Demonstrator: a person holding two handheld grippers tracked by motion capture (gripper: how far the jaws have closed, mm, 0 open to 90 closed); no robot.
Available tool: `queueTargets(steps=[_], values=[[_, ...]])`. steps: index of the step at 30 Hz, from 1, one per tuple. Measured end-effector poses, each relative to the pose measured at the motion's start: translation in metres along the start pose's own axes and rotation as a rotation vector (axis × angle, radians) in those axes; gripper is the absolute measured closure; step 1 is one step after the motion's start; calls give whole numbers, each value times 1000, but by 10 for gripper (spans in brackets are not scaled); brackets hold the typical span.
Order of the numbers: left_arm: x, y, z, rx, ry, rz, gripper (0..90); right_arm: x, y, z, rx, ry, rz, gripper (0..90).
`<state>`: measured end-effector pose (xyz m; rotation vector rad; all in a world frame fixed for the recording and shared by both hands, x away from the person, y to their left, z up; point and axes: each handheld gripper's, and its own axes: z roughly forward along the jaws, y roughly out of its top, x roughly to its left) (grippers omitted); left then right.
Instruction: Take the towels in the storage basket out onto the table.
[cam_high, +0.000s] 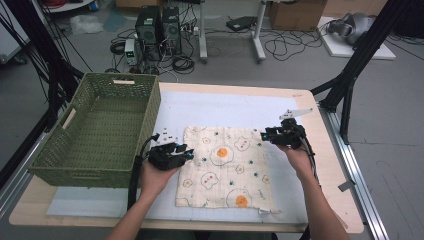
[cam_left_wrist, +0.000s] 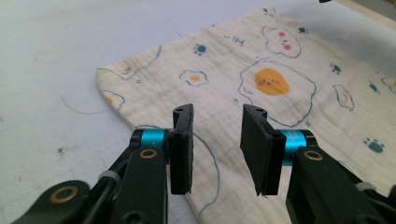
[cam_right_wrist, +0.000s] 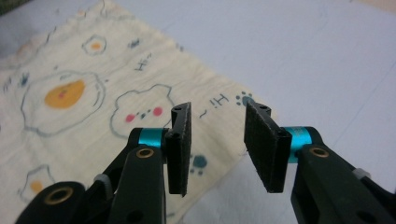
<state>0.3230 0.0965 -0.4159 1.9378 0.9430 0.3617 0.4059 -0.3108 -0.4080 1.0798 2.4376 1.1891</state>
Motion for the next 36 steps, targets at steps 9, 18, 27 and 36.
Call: queueTargets(steps=[9, 18, 27, 36], values=[[-2, -8, 4, 64, -16, 43, 640, 25, -28, -5, 23, 127, -38, 505], [-14, -13, -7, 60, -64, 83, 620, 52, -52, -26, -20, 201, -54, 416], [-26, -32, -18, 63, -110, 89, 584, 80, -75, -39, -6, 245, -133, 440], [-34, -50, -24, 113, -149, 122, 573, 99, -93, -46, 28, 311, -201, 503]])
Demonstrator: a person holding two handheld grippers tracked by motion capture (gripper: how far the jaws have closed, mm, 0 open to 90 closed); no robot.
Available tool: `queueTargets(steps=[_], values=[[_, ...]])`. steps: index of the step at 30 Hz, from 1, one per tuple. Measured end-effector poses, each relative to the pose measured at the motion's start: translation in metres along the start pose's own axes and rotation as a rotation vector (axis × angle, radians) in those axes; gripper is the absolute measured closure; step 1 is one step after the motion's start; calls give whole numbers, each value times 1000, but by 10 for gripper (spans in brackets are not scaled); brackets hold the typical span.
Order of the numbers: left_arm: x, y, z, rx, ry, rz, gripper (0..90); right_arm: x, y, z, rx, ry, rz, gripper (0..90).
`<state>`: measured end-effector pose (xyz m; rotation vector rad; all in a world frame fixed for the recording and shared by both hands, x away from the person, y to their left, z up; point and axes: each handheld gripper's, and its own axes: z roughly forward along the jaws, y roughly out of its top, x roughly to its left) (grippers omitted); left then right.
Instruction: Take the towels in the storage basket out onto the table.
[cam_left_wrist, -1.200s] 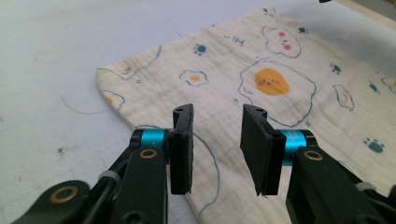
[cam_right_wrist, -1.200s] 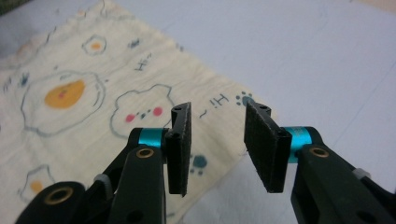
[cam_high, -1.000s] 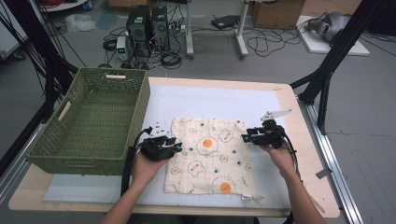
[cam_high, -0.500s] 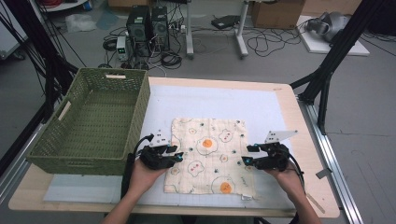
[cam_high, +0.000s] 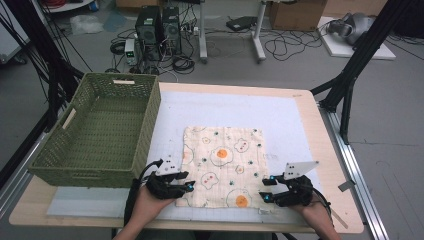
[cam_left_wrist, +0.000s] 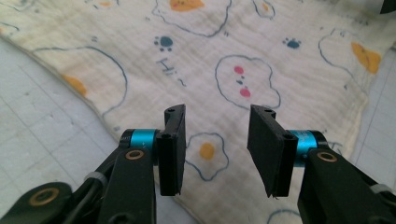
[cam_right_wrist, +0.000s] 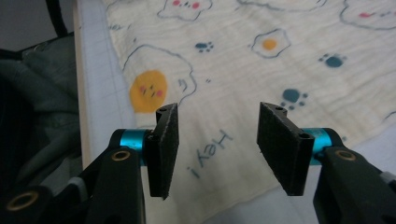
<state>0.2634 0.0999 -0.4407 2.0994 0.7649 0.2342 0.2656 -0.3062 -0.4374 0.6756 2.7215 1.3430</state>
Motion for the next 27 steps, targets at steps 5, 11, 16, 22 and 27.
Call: queueTargets(steps=[5, 11, 16, 22, 27], values=[[-2, -5, 1, 49, -20, 23, 663, 1, -3, 3, 46, 10, -22, 588], [0, -8, -1, 44, -12, 21, 791, 2, -3, 7, 83, -16, -35, 703], [1, -9, -2, 39, -15, 15, 872, 1, -2, 6, 98, -27, -61, 848], [-1, -10, -4, 44, -21, 17, 883, 0, -4, 3, 100, 2, -57, 883], [-4, -11, -6, 47, -27, 28, 882, 2, -6, 0, 101, 14, -64, 882]])
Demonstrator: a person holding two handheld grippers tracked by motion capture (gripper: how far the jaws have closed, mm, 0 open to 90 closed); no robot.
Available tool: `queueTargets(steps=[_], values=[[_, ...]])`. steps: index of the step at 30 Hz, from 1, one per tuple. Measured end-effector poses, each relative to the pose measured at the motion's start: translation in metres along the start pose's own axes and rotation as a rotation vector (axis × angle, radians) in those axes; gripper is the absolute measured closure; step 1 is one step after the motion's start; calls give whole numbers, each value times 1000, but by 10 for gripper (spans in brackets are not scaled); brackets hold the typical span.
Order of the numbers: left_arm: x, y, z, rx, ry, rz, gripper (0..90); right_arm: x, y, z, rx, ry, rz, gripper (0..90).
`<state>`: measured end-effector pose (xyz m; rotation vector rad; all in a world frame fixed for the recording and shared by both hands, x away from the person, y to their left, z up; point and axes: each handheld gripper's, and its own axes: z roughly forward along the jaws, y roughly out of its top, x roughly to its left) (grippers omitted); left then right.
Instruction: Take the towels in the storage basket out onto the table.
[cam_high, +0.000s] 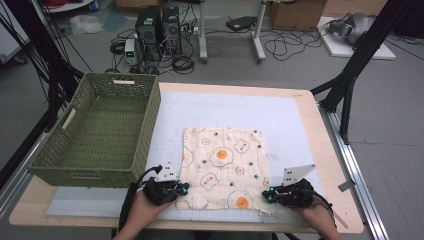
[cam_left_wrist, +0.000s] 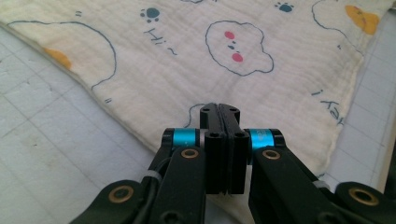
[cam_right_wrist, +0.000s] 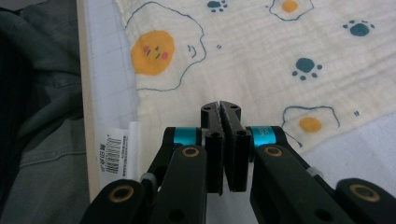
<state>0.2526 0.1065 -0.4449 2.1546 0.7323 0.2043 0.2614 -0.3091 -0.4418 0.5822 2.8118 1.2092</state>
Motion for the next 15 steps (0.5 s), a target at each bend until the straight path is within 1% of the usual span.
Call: queueTargets(steps=[1, 2, 3, 5, 6, 7, 8, 9, 10, 11, 12, 13, 15], values=[[0, 0, 0, -6, 0, -3, 879, 0, 1, 0, -8, 4, 0, 864], [0, 1, -1, -20, -4, -10, 869, 0, 1, 0, -20, 0, 8, 812], [1, 2, -1, -35, -7, -13, 837, -1, 3, -1, -38, -8, 26, 759], [2, 5, -3, -63, -1, -22, 799, -4, 5, -1, -78, -8, 46, 702], [3, 6, -3, -77, -2, -27, 776, -5, 6, -2, -94, -15, 58, 656], [4, 7, -3, -91, 0, -30, 749, -7, 7, -2, -108, -28, 69, 644], [5, 8, -3, -100, 1, -32, 728, -9, 8, -3, -125, -31, 76, 623], [7, 10, -3, -112, 1, -35, 711, -11, 9, -3, -138, -38, 85, 577], [8, 11, -2, -120, 6, -32, 689, -13, 11, -3, -150, -49, 100, 558], [9, 13, -2, -131, 10, -32, 668, -15, 12, -4, -157, -47, 108, 547], [10, 14, -2, -144, 11, -35, 653, -16, 13, -3, -172, -56, 113, 508], [11, 16, -2, -156, 15, -37, 634, -18, 14, -3, -176, -66, 121, 473], [12, 18, -2, -174, 28, -37, 600, -21, 16, -1, -175, -72, 138, 425]])
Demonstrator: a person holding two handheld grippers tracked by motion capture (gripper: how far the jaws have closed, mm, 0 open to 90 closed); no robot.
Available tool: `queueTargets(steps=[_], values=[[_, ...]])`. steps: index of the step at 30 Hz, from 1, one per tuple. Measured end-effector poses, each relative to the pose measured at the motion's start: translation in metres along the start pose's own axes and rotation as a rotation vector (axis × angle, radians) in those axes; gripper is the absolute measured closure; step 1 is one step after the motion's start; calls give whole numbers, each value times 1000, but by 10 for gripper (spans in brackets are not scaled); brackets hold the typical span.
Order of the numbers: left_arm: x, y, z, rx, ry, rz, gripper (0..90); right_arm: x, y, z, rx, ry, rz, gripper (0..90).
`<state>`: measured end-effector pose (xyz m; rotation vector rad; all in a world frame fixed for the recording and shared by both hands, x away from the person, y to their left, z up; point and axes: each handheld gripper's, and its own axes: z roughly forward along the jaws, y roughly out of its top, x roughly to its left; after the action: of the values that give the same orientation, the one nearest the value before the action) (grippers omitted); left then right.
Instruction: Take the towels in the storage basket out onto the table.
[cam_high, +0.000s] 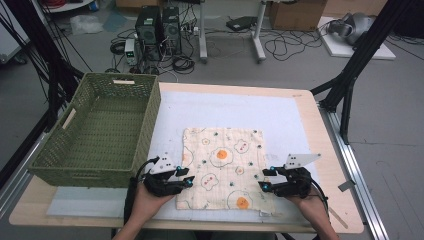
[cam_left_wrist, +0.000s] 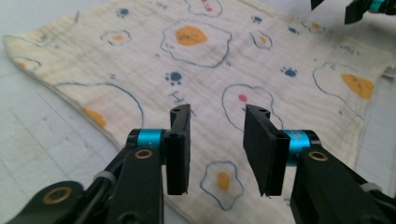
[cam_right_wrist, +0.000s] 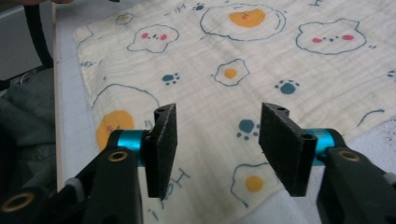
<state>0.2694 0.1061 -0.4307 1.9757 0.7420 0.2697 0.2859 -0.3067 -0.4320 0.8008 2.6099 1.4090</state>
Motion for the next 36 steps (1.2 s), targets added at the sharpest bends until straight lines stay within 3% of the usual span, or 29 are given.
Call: queueTargets(steps=[4, 13, 20, 36], values=[[3, -1, 0, -9, 22, 1, 525, -3, 3, 3, -13, -19, 4, 362], [5, -1, 2, -13, 19, -14, 461, -10, 10, 10, -26, -32, 30, 265], [5, -1, 2, -12, 18, -8, 447, -8, 11, 13, 2, -55, 10, 252], [5, -1, 3, -11, 21, -6, 446, -4, 11, 16, 32, -48, -16, 261]])
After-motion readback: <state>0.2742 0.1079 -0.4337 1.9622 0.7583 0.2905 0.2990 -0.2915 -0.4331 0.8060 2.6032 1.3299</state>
